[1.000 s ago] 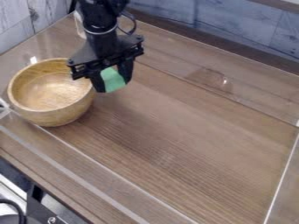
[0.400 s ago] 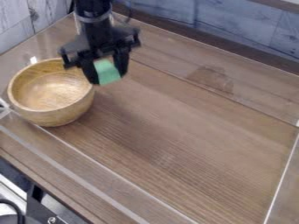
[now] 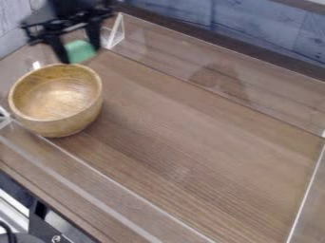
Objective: Put green stick into wooden bowl
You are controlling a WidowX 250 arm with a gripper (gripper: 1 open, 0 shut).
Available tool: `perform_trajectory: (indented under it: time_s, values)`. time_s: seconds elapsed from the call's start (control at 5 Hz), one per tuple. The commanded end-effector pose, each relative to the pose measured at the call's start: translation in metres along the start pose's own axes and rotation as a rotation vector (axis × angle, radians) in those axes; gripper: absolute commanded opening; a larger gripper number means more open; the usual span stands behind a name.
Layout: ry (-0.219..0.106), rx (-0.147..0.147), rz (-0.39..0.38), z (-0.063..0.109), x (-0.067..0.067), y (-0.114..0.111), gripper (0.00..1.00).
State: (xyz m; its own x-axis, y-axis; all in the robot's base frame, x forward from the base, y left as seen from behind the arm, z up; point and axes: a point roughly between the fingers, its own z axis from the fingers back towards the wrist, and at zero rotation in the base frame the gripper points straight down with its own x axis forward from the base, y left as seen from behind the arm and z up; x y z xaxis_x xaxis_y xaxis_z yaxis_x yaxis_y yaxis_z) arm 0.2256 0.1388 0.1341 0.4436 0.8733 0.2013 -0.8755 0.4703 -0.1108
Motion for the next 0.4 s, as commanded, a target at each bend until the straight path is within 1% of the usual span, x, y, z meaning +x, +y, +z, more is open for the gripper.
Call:
perform_trajectory:
  time_s: [0.0, 0.2]
  values:
    - [-0.051, -0.021, -0.019, -0.001, 0.025, 0.020, 0.00]
    - [-0.065, -0.014, -0.039, -0.021, 0.021, 0.026, 1.00]
